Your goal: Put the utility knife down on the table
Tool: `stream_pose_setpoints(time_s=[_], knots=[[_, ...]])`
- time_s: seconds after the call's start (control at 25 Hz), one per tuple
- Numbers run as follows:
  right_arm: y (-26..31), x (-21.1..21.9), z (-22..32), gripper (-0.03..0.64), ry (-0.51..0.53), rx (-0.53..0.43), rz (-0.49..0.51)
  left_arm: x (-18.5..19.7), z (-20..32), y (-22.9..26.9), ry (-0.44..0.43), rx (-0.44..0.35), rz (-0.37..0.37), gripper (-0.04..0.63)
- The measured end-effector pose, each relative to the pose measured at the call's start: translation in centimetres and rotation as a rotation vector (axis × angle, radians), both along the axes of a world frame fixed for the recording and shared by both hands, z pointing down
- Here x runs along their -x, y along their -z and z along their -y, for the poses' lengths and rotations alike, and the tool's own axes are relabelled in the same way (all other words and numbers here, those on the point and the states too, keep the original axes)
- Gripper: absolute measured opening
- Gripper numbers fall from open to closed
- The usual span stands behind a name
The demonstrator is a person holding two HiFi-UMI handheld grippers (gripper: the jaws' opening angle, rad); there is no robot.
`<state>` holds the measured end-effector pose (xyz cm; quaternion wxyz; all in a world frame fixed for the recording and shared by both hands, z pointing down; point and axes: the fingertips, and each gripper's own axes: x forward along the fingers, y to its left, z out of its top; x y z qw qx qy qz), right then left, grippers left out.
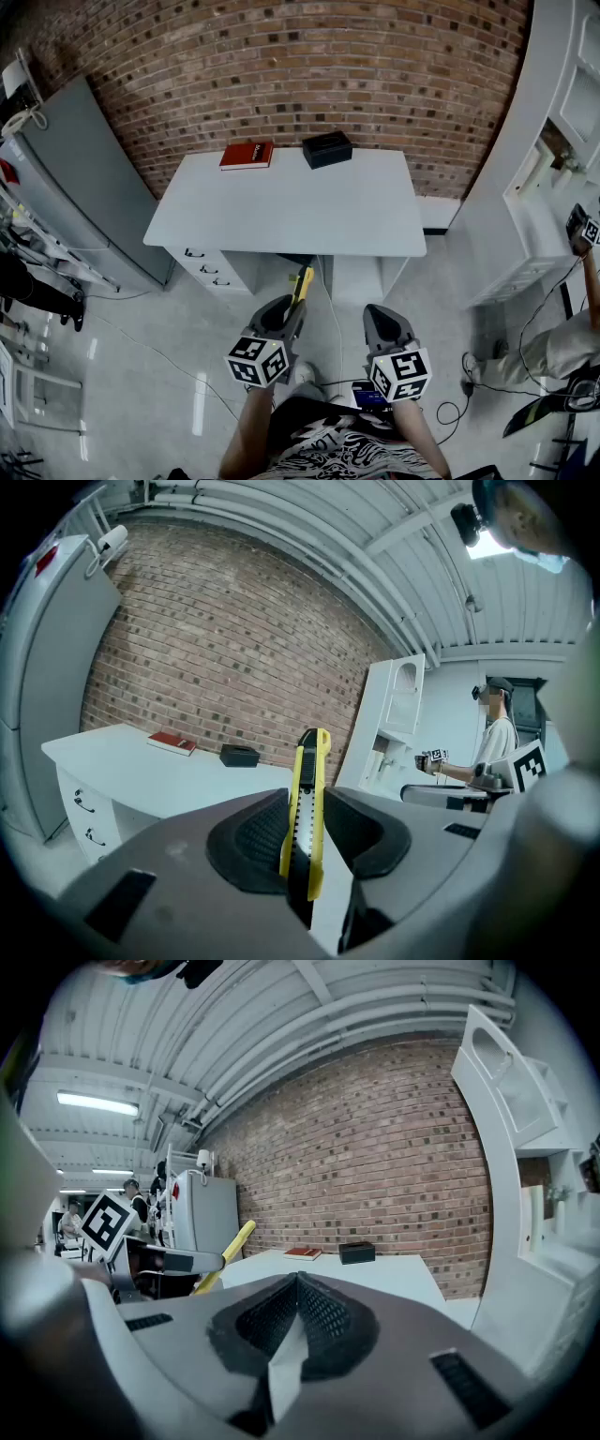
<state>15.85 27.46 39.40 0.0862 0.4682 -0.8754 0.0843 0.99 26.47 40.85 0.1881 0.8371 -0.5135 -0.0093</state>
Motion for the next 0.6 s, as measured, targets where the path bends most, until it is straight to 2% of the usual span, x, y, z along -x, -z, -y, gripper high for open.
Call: stream_pose_setpoints(time_s=[0.28, 0.6], knots=[[-0.2, -0.9, 1.4, 0.000, -0.018, 0.001, -0.001, -0.4, 1.4, -0.4, -0.007, 0.011, 0.000, 0.123], [-1.3, -1.5, 6.5, 0.000, -0.053, 0.017, 0.001, -0.5, 6.5, -1.8, -0.020, 0.031, -0.015, 0.123]])
